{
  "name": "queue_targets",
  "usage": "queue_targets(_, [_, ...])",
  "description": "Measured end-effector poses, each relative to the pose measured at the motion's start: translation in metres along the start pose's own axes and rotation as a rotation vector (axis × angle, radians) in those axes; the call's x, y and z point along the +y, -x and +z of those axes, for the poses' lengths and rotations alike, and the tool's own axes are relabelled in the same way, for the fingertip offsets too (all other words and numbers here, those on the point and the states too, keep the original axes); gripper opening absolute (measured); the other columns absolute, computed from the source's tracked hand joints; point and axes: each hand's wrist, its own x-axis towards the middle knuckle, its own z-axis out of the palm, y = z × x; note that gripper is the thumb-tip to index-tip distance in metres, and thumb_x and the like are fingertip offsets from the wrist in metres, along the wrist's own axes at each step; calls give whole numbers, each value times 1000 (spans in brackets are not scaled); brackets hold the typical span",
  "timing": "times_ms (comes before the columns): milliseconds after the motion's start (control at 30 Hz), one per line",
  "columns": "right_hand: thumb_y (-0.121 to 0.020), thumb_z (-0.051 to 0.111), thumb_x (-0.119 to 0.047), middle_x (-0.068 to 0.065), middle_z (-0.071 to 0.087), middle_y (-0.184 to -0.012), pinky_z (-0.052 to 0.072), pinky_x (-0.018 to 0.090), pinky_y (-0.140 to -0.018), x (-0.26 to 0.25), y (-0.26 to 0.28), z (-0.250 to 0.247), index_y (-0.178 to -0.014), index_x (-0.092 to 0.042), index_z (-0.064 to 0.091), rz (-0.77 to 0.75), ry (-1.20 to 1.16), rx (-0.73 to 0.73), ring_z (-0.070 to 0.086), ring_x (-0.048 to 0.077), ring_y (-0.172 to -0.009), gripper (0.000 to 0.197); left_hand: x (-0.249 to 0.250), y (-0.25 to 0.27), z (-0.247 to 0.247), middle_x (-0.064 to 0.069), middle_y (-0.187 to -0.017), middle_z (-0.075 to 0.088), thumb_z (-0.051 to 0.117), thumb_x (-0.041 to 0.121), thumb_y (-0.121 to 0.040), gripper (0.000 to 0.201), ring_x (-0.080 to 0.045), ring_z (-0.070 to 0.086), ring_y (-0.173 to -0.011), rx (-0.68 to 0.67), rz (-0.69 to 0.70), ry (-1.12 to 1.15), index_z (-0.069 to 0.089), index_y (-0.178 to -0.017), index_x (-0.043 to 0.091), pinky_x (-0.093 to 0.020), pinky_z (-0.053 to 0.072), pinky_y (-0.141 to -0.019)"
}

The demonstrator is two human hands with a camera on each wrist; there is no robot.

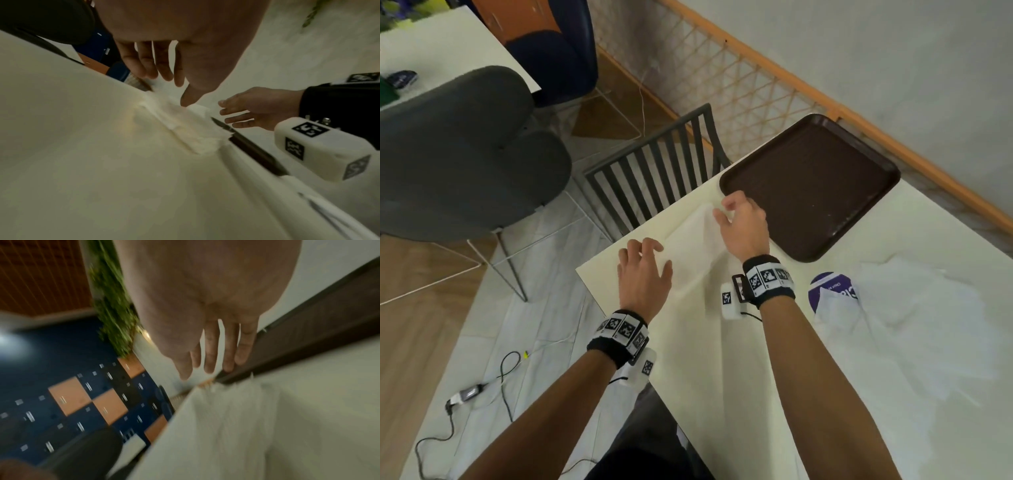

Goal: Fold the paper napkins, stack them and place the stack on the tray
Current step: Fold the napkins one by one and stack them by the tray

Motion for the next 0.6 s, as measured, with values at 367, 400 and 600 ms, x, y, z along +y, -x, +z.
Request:
queue_targets(367, [-100,75,-35,-16,76,-94,62,36,-85,118,174,-136,-101,-32,67,104,12,-2,74,8,-85,9,90,119,44,17,-89,69,68,40,-97,11,-5,67,-82,-436,170,298,67,-98,30,-38,58,-82])
queue_targets(400, [-99,75,-37,-16,75,-94,62,40,-86,134,189,-142,-99,-35,65,155,48,-10,75,10,-86,11,98,128,54,16,-90,70,67,43,-98,15,-7,67,-83,-479,186,297,68,-99,29,-39,58,-83])
queue_targets(600, [-84,82,-64,-3,58,-128,55,46,-95,178,257,-140,-132,-31,53,434,251,-149,59,25,-121,65,141,160,96,1,-110,74,73,53,-93,53,-21,69,-106,-700,101,258,63,-132,18,-40,55,-98])
